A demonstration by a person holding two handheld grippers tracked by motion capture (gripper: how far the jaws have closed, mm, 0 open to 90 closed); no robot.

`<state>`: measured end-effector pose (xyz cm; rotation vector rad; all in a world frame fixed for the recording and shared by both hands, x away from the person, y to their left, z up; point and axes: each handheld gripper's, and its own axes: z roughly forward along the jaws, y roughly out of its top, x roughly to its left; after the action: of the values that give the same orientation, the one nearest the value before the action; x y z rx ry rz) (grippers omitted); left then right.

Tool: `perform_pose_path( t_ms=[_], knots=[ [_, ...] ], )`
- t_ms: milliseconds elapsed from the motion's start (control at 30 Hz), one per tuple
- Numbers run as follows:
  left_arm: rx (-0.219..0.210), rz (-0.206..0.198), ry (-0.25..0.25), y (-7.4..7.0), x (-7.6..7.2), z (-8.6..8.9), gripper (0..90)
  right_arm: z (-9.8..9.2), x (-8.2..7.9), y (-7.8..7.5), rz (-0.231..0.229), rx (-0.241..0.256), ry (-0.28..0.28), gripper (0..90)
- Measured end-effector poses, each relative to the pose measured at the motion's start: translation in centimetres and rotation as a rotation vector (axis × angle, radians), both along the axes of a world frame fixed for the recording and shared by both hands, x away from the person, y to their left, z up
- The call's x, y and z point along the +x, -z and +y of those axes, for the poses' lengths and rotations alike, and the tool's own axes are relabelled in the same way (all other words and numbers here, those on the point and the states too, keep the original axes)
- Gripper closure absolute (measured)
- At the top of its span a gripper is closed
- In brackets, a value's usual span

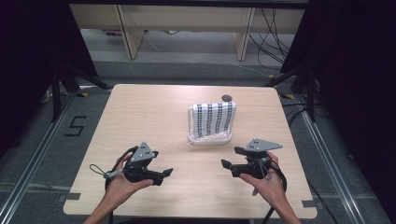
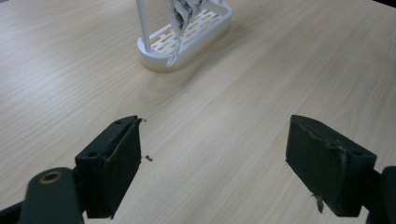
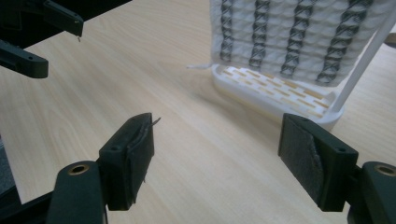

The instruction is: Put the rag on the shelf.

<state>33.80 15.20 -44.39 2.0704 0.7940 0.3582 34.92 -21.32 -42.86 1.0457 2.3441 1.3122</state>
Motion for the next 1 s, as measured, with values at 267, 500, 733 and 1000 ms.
perform_pose_path(
  t_ms=[267, 500, 733, 1000],
  knots=[
    [0.007, 0.0, 0.003, 1.1, -1.1, 0.2, 17.7, 0.6, -1.1, 0.5, 0.02, 0.015, -0.017, 27.9],
    [0.004, 0.002, 0.0, 1.8, -1.7, 0.5, 17.7, 0.5, -1.6, 1.5, 0.033, -0.003, -0.022, 27.9],
    [0.023, 0.007, 0.003, 2.5, -2.8, 1.0, 17.7, 0.1, -2.5, 2.6, 0.056, -0.016, -0.017, 27.8],
    [0.038, 0.003, -0.012, 3.6, -3.9, 1.5, 17.7, -0.2, -3.4, 3.6, 0.053, -0.043, -0.021, 27.7]
  ],
)
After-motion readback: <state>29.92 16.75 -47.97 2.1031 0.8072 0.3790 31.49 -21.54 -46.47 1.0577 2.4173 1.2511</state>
